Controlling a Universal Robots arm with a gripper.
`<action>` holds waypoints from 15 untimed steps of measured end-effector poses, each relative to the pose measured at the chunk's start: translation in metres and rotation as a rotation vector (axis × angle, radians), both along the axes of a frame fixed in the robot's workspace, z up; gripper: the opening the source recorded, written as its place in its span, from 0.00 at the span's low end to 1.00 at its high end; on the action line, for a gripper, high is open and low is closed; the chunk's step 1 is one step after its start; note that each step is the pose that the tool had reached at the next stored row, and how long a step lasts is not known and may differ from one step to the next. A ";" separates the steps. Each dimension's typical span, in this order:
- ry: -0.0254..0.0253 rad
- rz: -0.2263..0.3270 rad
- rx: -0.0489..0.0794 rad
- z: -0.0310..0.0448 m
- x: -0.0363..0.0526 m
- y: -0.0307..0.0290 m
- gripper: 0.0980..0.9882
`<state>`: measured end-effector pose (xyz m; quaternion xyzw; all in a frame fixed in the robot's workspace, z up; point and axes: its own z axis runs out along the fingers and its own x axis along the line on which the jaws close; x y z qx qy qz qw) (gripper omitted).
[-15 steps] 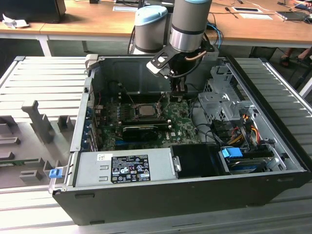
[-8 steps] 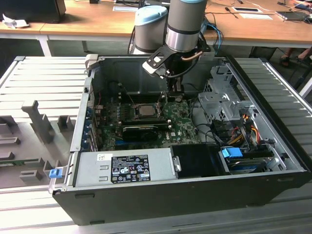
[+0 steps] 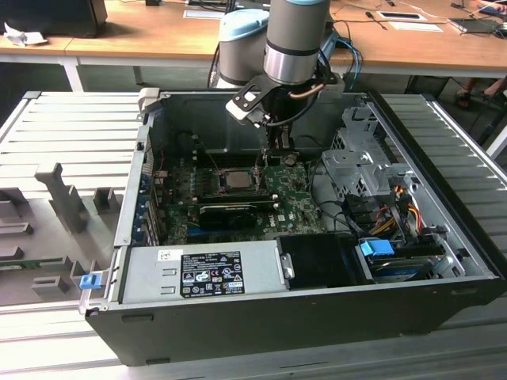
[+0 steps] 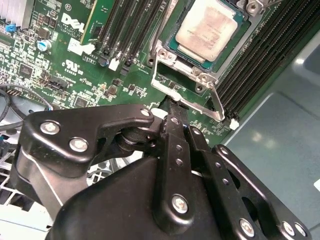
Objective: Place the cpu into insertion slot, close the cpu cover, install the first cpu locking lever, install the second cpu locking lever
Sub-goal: 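Close the cpu cover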
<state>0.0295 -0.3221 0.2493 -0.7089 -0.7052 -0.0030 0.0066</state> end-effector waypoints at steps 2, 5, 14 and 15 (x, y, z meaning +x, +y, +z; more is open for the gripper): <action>0.0000 0.000 0.000 -0.0001 -0.0010 0.0000 0.01; 0.0000 0.000 0.000 -0.0001 -0.0019 0.0000 0.01; 0.0000 0.000 0.000 -0.0001 -0.0040 0.0000 0.01; 0.0000 0.000 0.000 -0.0001 -0.0041 0.0000 0.01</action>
